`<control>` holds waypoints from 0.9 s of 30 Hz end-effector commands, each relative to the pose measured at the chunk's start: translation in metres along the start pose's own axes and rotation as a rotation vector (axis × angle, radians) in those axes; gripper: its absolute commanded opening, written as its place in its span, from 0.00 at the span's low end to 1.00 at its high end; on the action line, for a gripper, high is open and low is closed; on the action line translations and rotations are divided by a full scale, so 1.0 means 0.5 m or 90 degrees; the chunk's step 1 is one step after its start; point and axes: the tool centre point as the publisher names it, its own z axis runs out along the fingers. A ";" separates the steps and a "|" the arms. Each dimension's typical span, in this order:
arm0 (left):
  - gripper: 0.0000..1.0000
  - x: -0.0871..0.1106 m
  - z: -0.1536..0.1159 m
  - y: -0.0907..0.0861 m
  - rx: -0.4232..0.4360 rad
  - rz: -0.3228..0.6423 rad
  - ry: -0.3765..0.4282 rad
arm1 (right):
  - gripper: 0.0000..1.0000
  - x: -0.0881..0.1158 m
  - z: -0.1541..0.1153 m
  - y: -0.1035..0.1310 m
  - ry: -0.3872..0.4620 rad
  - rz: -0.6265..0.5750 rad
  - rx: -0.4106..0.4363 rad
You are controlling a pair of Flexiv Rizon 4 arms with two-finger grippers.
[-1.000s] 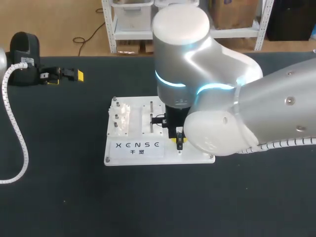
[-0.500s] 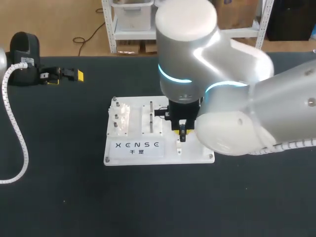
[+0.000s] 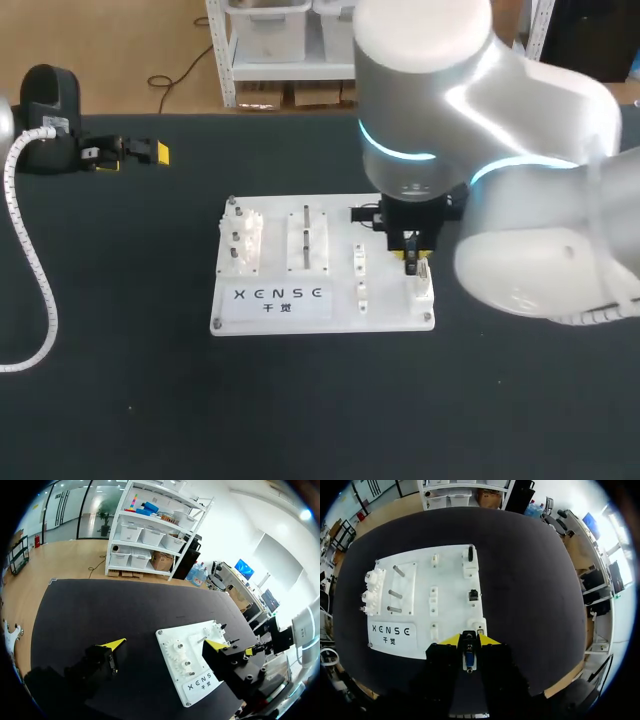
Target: Insert the USB connector, Ethernet cable, and multi-pin plug into their matching sockets one by one.
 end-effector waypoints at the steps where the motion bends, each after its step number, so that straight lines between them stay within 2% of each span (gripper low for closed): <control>1: 1.00 0.000 0.000 0.000 0.000 0.000 0.000 | 0.00 0.006 0.007 -0.017 -0.016 0.005 -0.001; 27: 1.00 0.000 0.000 0.000 0.000 0.000 0.000 | 0.00 -0.003 0.033 -0.022 -0.013 0.005 0.011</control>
